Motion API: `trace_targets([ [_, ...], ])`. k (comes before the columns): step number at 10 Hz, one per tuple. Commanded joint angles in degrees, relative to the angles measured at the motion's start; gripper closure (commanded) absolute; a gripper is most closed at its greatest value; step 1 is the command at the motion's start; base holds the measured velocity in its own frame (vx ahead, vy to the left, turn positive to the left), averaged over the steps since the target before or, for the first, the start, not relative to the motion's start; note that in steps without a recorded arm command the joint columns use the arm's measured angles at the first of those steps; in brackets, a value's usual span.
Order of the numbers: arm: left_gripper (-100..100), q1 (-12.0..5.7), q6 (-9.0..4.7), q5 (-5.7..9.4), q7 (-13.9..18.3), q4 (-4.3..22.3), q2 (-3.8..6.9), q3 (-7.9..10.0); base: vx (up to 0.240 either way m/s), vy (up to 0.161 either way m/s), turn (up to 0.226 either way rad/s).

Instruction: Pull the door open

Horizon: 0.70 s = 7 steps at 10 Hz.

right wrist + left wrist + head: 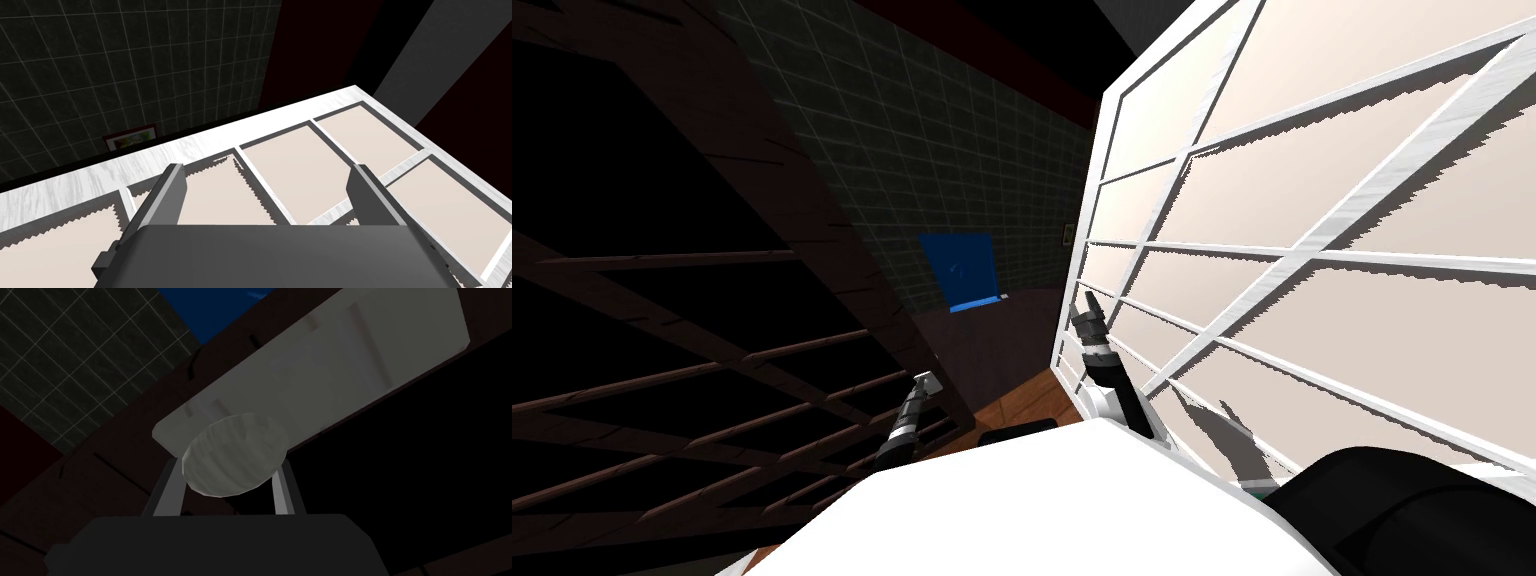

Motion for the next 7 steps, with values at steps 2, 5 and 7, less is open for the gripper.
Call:
trace_targets([
  [2, 100, -0.40, 0.09, 0.92, 4.18, 0.65, -0.44, -1.21, -0.042, 0.013, -0.025],
  [5, 100, -0.67, 0.09, 1.63, 7.08, 0.93, -0.33, -1.57, -0.036, 0.009, -0.030],
  [7, 100, -1.22, 0.11, 3.10, 10.75, 1.49, -0.10, -2.30, -0.047, 0.009, -0.047],
])
